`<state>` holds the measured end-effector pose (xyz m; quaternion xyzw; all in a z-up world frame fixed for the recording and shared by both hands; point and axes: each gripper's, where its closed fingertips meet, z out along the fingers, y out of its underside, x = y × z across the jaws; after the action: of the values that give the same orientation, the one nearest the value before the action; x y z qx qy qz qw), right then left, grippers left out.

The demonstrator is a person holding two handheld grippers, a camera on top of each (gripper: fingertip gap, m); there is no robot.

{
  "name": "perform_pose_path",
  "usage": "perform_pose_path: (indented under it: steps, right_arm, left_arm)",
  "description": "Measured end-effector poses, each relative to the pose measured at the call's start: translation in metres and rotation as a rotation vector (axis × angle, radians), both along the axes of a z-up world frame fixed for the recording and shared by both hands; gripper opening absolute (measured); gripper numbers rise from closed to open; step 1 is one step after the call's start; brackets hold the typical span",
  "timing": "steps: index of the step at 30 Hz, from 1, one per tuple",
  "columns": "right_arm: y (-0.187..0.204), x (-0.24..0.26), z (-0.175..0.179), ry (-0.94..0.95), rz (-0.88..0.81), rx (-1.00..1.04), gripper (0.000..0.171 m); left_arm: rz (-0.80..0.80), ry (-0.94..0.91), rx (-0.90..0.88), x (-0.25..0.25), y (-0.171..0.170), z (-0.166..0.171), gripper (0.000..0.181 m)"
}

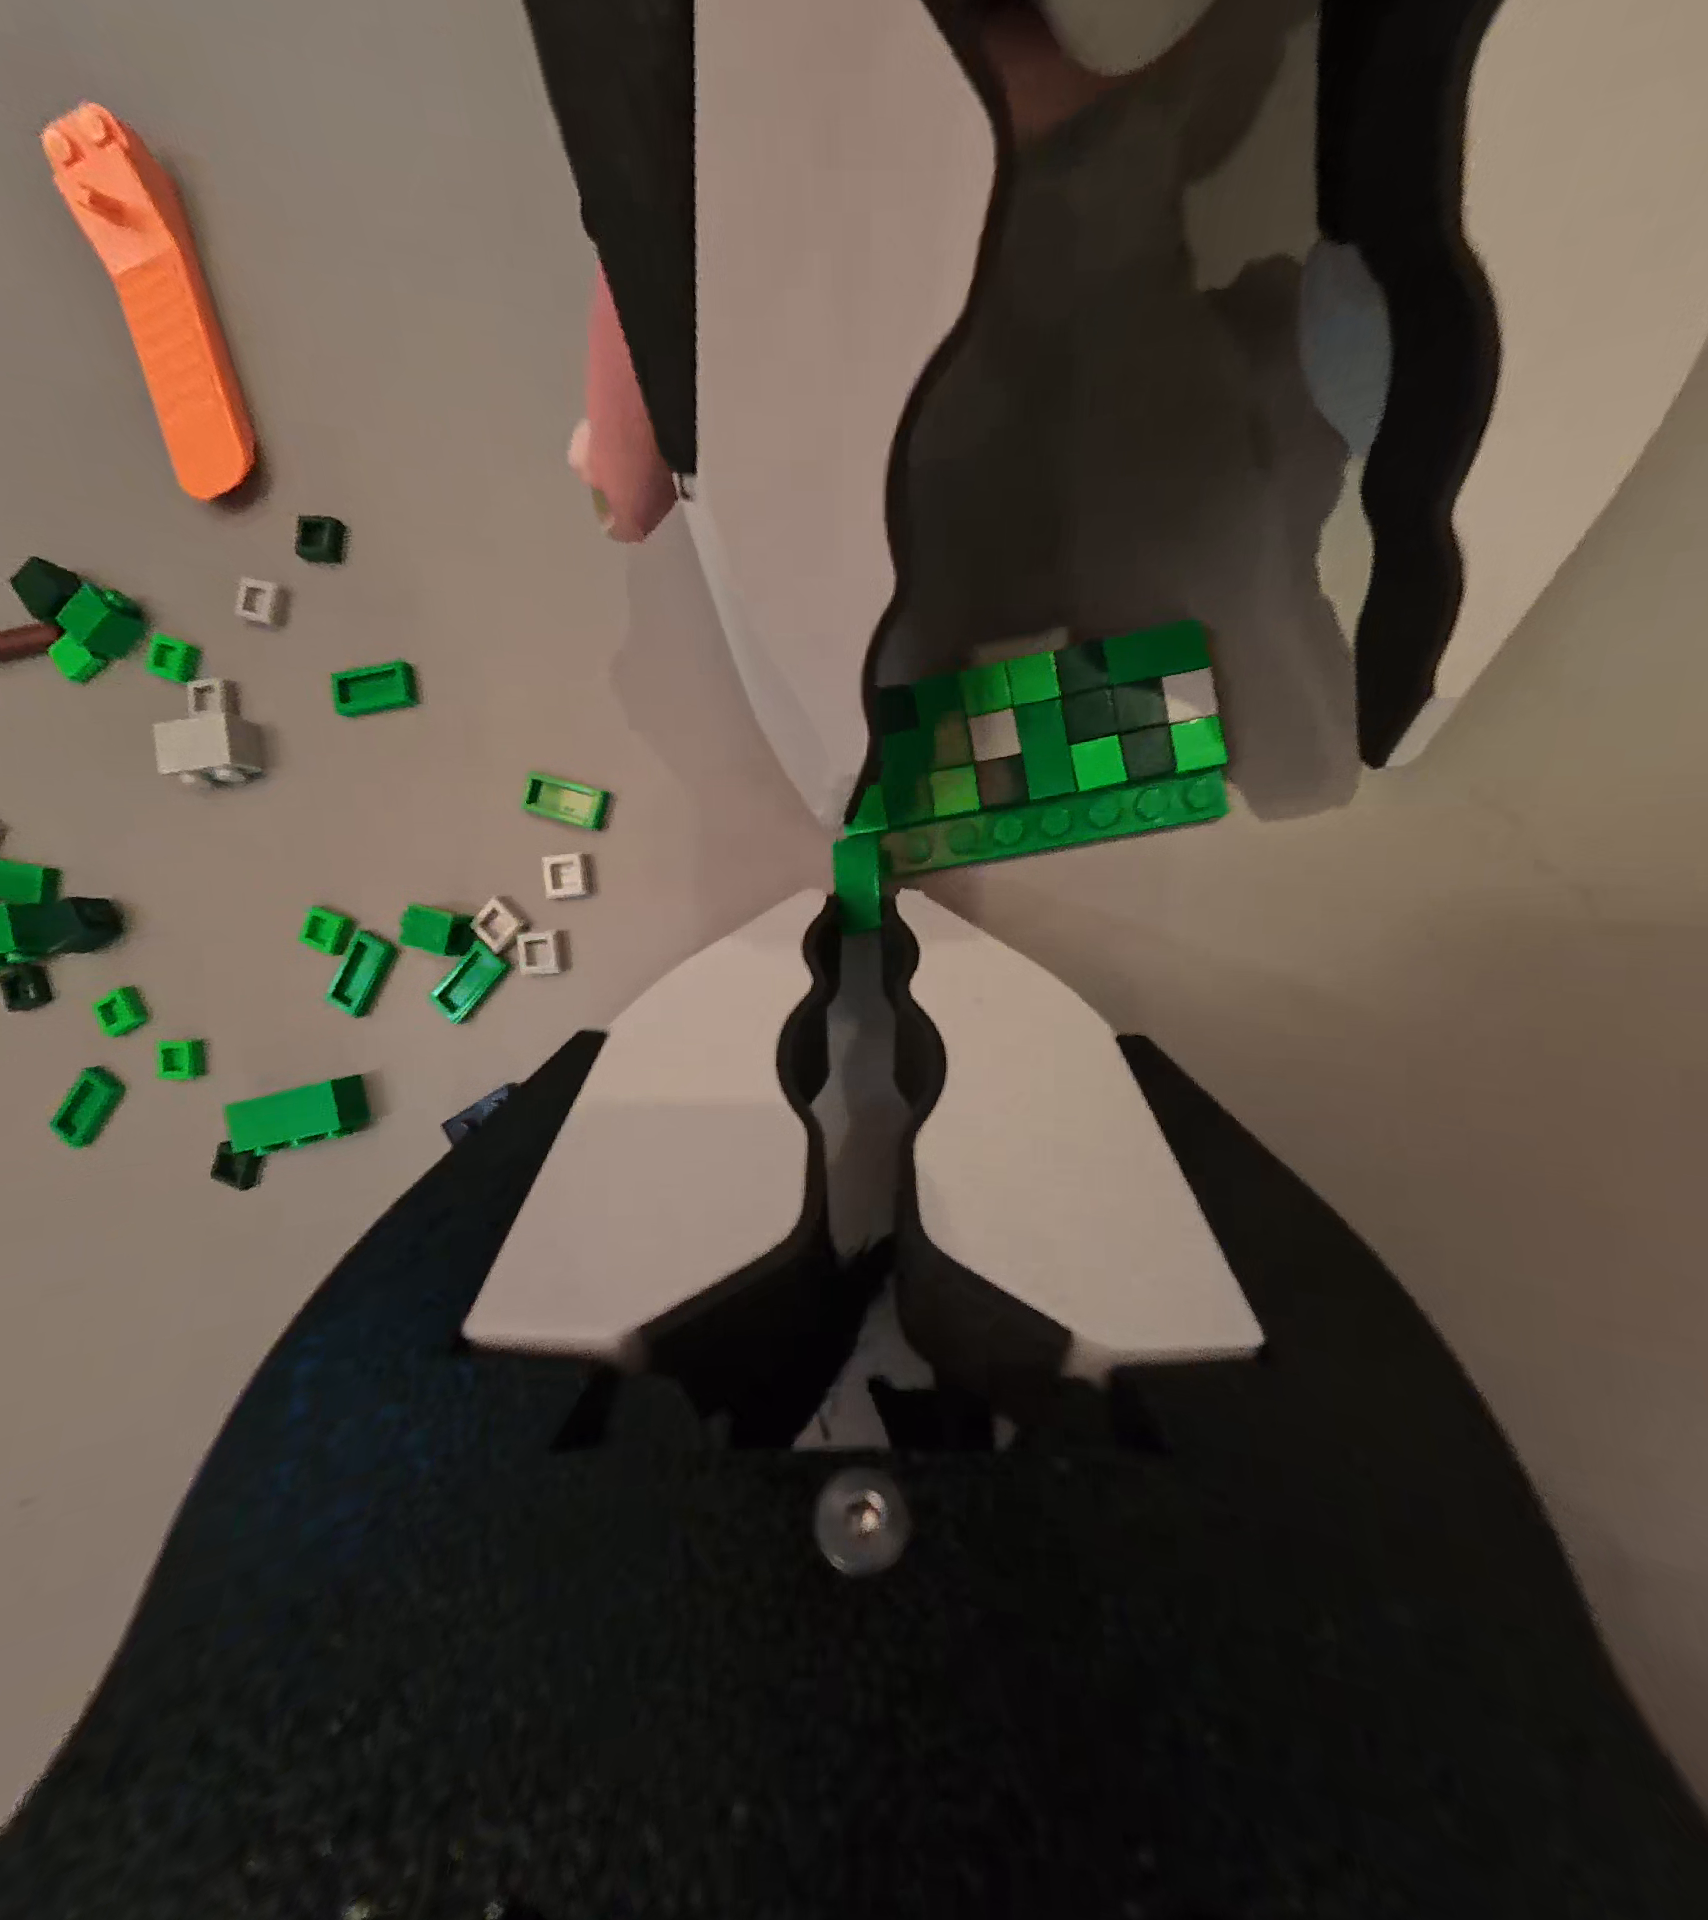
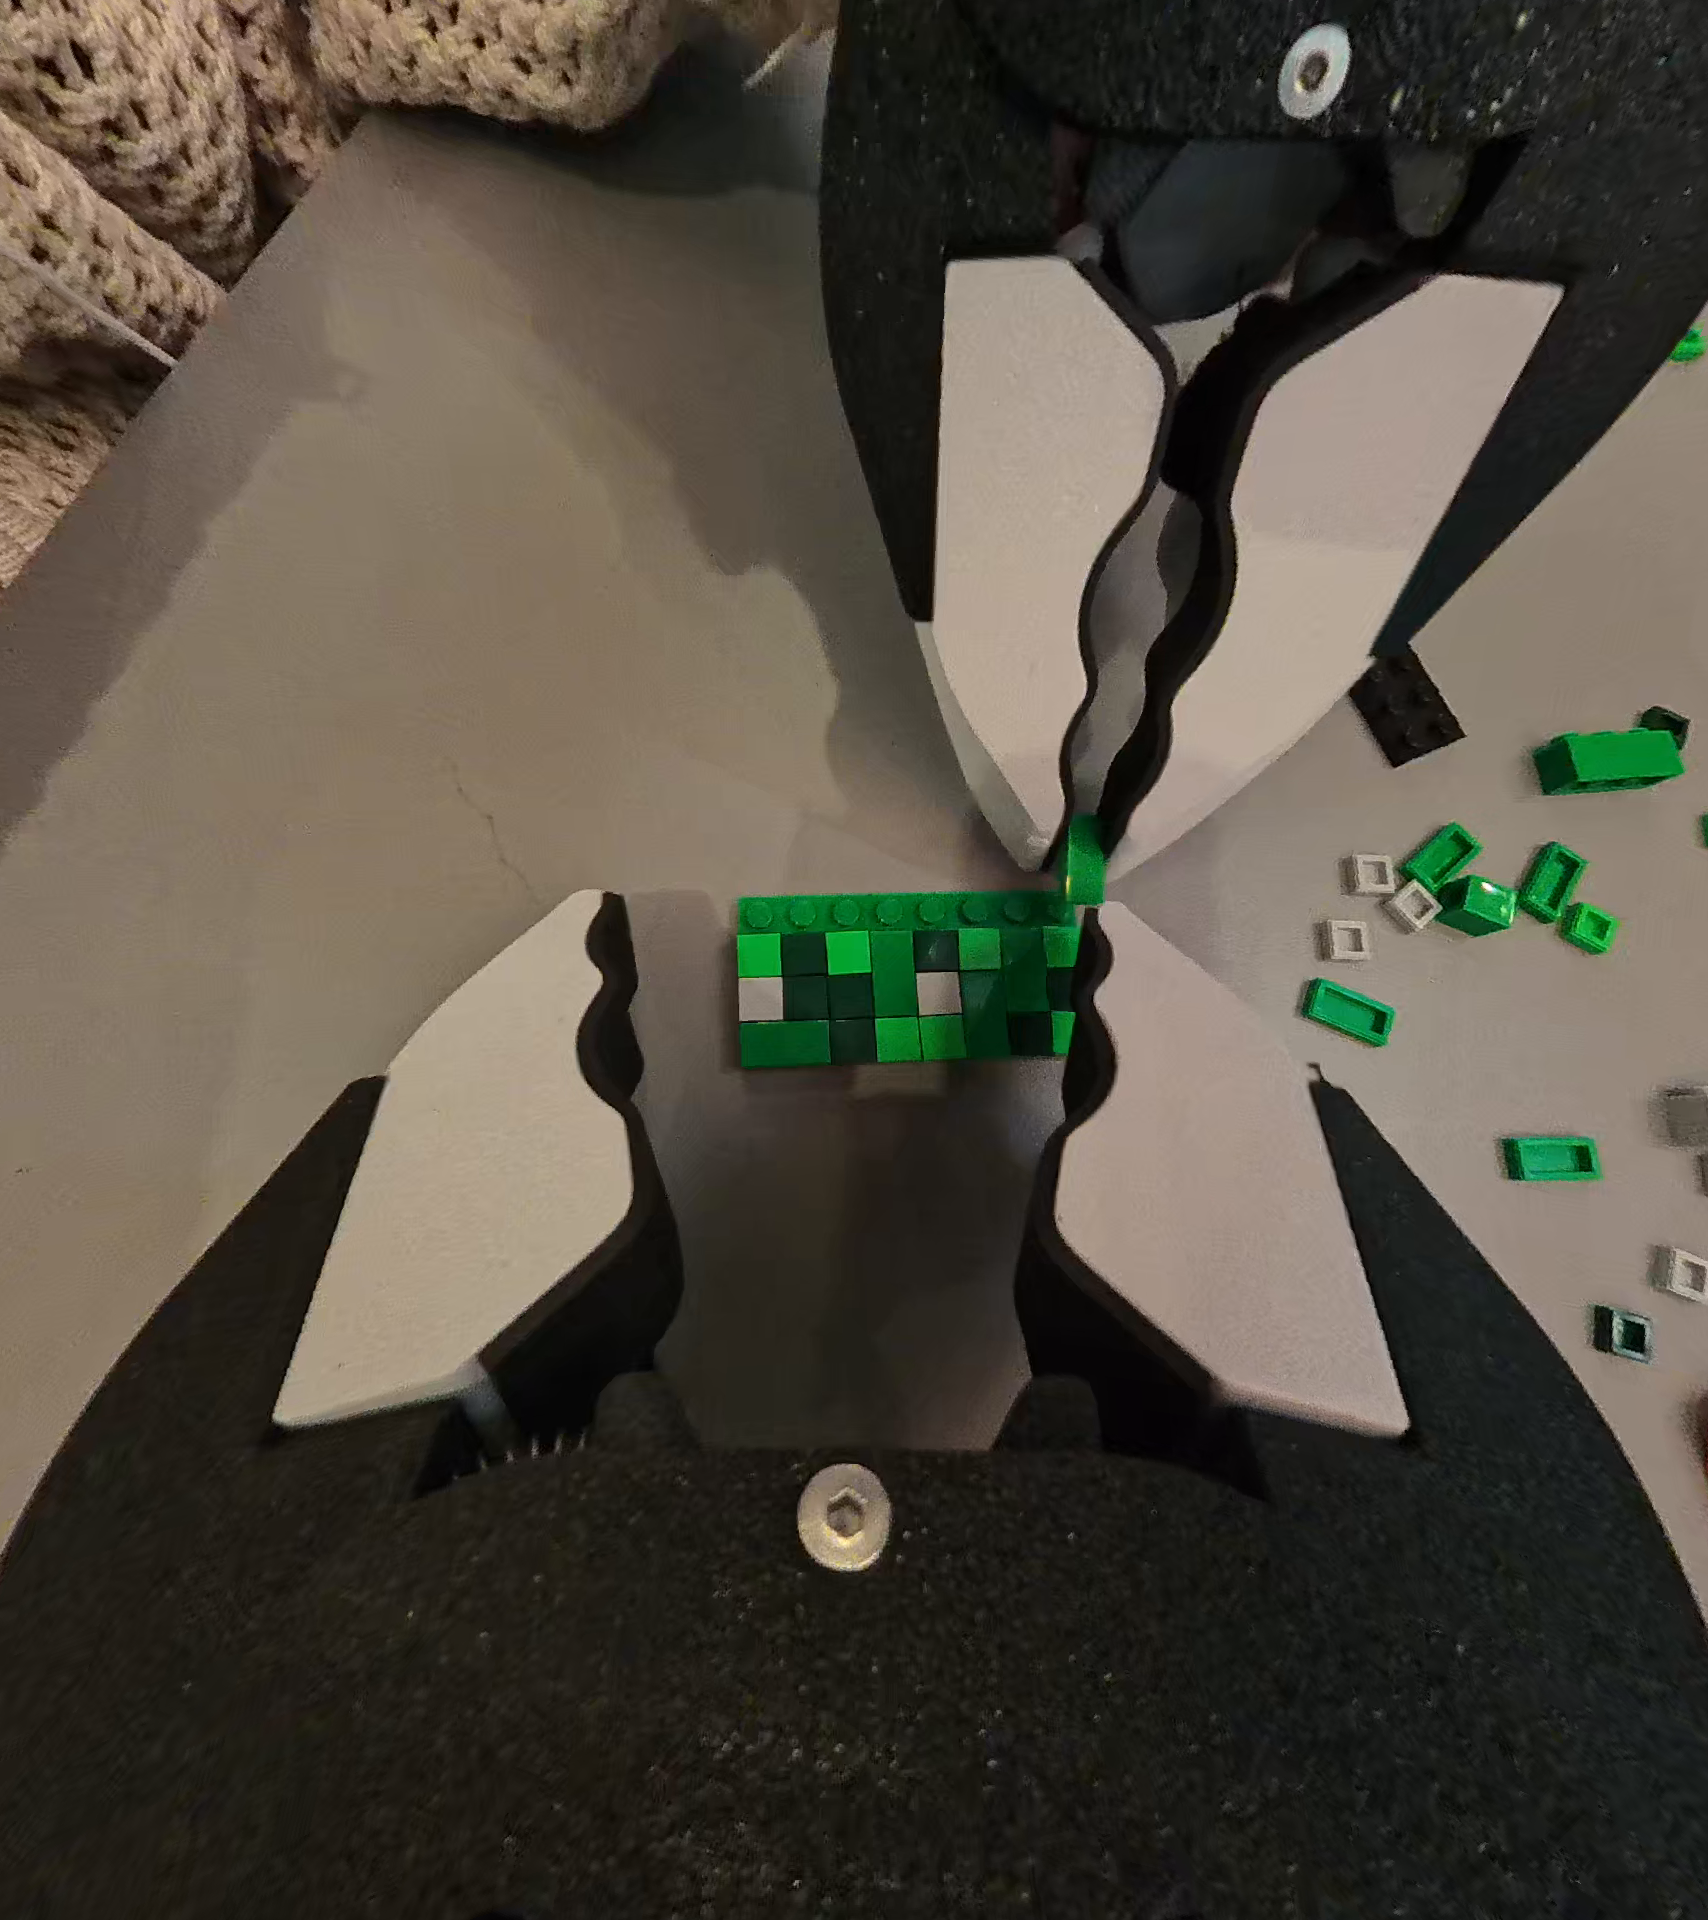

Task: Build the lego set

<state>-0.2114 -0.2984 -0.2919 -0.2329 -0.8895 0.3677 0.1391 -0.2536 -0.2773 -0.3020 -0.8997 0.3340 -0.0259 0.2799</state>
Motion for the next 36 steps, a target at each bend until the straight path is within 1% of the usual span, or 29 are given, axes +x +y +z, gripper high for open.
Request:
perform_pose_path:
  steps: [7,12,15,23,28,31,36]
  right_arm:
    - [0.013,-0.001,-0.004,-0.067,-0.024,-0.001,0.088]
    - [0.017,-0.002,-0.011,-0.117,-0.018,0.046,0.082]
    - [0.018,-0.004,-0.010,-0.119,-0.018,0.079,0.068]
    - [0.019,0.005,-0.008,-0.066,-0.029,0.106,0.067]
    - [0.020,0.010,-0.005,-0.072,-0.051,0.073,0.067]
    - [0.020,0.010,-0.003,-0.056,-0.060,0.059,0.067]
    - [0.020,0.013,0.000,-0.013,-0.072,0.068,0.067]
  left_arm:
    - [-0.015,-0.016,0.036,-0.005,-0.005,0.003,0.007]
    - [-0.028,-0.035,0.003,-0.005,-0.018,0.004,0.007]
    - [-0.030,-0.019,-0.020,-0.004,-0.022,0.002,0.007]
    - [-0.039,0.003,-0.021,-0.005,-0.025,0.000,0.008]
    - [-0.030,0.051,-0.028,-0.006,-0.025,0.000,0.008]
    - [-0.016,0.051,-0.041,-0.006,-0.026,0.001,0.017]
    - [-0.013,-0.019,-0.069,-0.005,-0.032,0.000,0.031]
